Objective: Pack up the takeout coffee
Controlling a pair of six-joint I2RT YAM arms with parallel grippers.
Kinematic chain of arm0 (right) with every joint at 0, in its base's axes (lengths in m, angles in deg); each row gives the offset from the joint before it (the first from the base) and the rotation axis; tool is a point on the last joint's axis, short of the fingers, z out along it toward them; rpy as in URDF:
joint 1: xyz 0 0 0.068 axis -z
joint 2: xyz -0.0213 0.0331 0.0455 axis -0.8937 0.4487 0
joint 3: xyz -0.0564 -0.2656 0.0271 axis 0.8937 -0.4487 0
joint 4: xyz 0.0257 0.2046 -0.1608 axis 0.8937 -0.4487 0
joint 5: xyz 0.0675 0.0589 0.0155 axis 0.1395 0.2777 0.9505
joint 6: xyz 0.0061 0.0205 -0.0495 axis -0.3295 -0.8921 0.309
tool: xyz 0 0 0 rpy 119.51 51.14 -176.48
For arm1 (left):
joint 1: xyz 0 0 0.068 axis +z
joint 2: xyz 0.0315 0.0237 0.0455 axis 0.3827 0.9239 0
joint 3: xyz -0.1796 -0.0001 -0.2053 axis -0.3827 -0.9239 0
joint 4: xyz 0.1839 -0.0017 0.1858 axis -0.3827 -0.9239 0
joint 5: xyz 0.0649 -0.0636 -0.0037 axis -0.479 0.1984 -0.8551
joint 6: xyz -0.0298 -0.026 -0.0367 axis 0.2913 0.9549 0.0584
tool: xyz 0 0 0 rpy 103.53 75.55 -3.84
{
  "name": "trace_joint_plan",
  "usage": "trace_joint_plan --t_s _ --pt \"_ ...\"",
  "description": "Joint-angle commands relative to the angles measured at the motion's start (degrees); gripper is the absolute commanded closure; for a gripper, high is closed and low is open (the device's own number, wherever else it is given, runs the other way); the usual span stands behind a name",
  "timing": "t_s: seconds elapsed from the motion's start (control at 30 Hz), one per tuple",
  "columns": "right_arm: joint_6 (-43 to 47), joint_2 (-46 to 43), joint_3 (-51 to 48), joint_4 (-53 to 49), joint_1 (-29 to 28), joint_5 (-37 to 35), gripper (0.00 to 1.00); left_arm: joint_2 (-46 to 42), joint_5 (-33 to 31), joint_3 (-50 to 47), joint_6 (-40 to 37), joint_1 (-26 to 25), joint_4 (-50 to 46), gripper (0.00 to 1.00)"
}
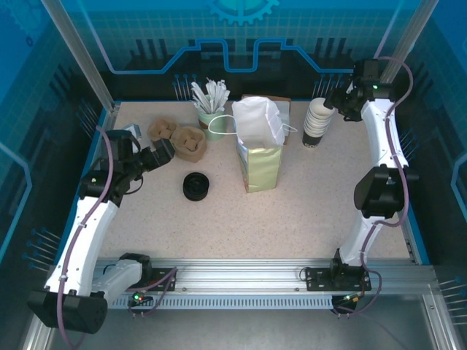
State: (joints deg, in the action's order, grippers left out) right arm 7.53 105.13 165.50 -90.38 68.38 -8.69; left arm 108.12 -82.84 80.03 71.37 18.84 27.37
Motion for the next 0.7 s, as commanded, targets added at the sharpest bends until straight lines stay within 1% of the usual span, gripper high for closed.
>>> trace_joint_plan --t_s 0.0,0.17,0.33,0.43,0.53,0.63,0.67 --pt "0.3 2.3 3.7 -3.6 0.8 -0.2 0.39 0.2 2.4 2.3 -0.1 -0.3 -0.9 0.01" --pt "1.0 4.8 6.2 -3.9 0.7 0.1 0.48 0.4 2.3 1.9 0.0 -0.4 -0.7 0.01" --pt "1.3 7.1 8.1 -4.7 0.7 0.0 0.51 0.6 2.3 1.7 0.4 -0.4 -0.4 0.01" --pt "1.8 8.0 8.7 -4.7 0.7 -0.1 0.58 0.6 2.0 1.5 0.7 -0.4 -0.2 0.01" --pt "1.8 8.7 9.2 -5.0 0.7 -0.1 0.60 0.4 1.5 1.1 0.7 -0.3 0.0 0.01" --pt "1.9 9.4 9.7 -4.9 0.7 0.5 0.64 0.8 1.3 1.3 0.6 -0.4 0.0 0.01" --pt "2.0 9.6 9.8 -4.9 0.7 0.7 0.69 1.0 1.3 1.5 0.6 -0.4 -0.2 0.01"
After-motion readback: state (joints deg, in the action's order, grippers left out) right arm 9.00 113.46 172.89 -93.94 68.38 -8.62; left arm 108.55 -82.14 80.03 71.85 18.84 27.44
